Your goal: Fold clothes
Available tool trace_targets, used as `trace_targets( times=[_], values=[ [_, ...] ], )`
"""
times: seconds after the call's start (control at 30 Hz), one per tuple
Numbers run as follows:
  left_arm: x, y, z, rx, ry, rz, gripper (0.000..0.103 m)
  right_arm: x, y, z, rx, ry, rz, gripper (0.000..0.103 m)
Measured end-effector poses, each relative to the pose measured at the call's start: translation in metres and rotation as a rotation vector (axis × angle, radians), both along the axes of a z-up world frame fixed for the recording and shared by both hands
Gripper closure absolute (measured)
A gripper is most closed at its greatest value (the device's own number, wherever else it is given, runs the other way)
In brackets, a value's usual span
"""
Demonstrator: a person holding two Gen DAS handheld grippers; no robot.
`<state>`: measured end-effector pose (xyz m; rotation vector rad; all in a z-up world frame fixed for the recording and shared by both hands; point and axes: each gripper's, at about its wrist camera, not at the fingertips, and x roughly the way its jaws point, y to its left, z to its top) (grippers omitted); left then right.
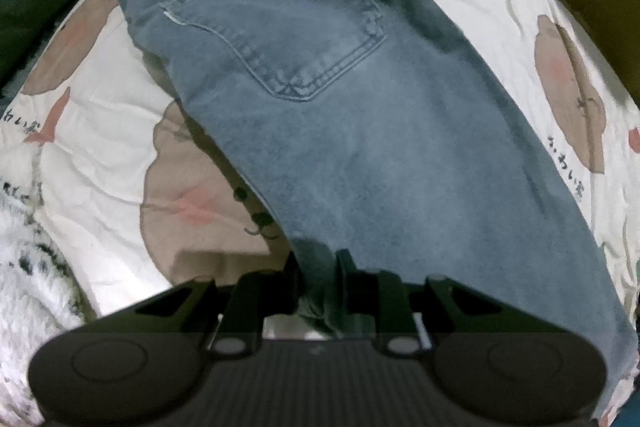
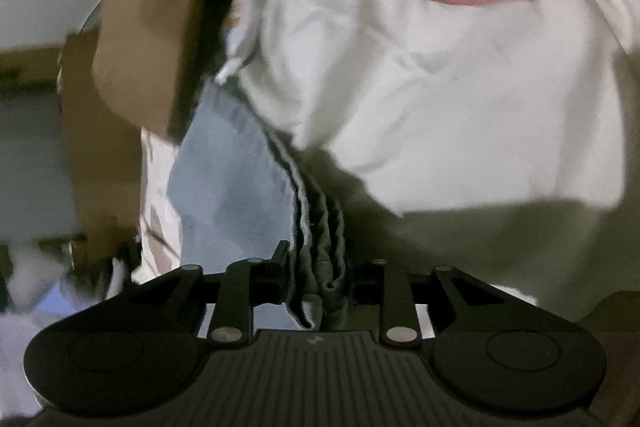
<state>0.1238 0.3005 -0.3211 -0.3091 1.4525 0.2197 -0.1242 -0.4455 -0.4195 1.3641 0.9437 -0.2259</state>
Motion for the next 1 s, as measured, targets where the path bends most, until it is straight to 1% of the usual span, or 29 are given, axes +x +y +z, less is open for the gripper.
trace_targets(
  times=[0.07,0.13,0.23,0.37,0.5,0.63,0.8,0.93,1.0],
  values=[
    [-0.001,0.001,0.000,-0.006,-0.003,-0.001,0.083,0.002,0.002,0.012,-0.028,-0.011,0.035,0.086],
    [-0.003,0.003,-0.002,-0.009,-0.002,0.002,0.083,0.000,0.002,0.028,-0.047,-0.029,0.042,0.088],
    [-0.004,0.003,-0.003,-0.010,-0.002,0.002,0.083,-0.003,0.004,0.060,-0.079,-0.088,0.060,0.088],
    [-0.006,0.001,0.000,-0.013,-0.009,0.007,0.083,-0.005,0.012,0.095,-0.098,-0.137,0.039,0.088],
    [-0.004,0.004,0.010,-0.029,-0.030,0.009,0.084,-0.007,0.014,0.116,-0.097,-0.174,0.009,0.089],
    [0.003,0.000,0.026,-0.043,-0.048,-0.011,0.084,0.008,0.012,0.128,-0.097,-0.192,-0.002,0.089],
    [0.014,0.004,0.046,-0.077,-0.075,-0.006,0.085,0.033,0.004,0.152,-0.114,-0.254,0.012,0.088],
    [0.015,0.006,0.052,-0.088,-0.086,-0.008,0.085,0.050,0.000,0.175,-0.144,-0.313,0.037,0.088],
    [0.013,0.008,0.049,-0.091,-0.076,-0.007,0.085,0.049,-0.002,0.175,-0.153,-0.293,0.042,0.088]
  ],
)
